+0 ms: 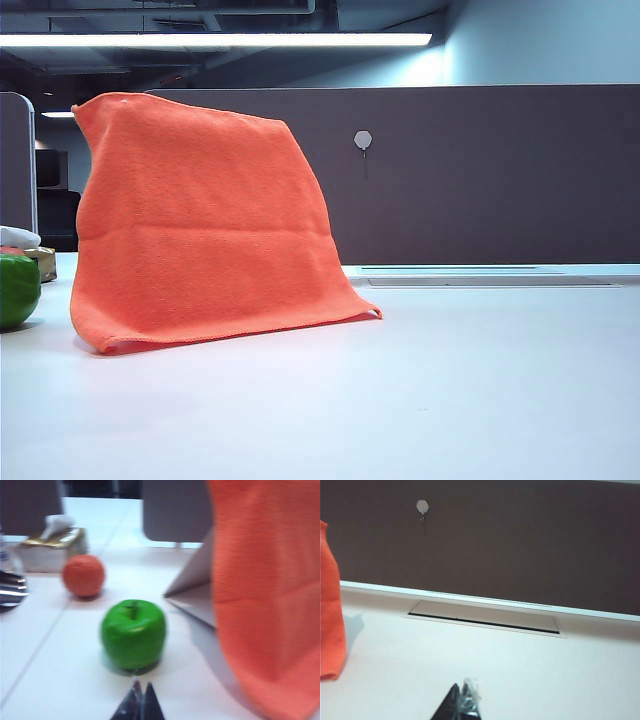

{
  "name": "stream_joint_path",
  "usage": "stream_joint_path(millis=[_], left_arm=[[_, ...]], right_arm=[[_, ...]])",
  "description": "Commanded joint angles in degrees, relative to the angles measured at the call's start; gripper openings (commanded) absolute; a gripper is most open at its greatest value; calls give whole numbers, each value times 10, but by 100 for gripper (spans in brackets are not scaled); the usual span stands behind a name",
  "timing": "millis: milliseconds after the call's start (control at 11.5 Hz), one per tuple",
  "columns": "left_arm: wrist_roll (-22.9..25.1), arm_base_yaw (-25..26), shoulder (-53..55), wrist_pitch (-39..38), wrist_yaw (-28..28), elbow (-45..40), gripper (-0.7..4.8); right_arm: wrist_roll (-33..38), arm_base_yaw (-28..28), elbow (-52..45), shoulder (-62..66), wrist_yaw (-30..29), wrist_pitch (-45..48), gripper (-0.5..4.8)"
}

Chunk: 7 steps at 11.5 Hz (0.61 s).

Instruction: Pick up the cloth from the table and use it to cover the mirror.

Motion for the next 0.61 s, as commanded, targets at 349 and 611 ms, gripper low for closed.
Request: stream_joint_path(millis=[349, 611], left_arm=[[2, 0, 0, 37, 58, 2, -7], [2, 0, 0, 38, 59, 2, -7]], right_arm=[[-52, -70, 0, 0, -66, 4, -5], [-31, -100, 0, 0, -85, 5, -6]])
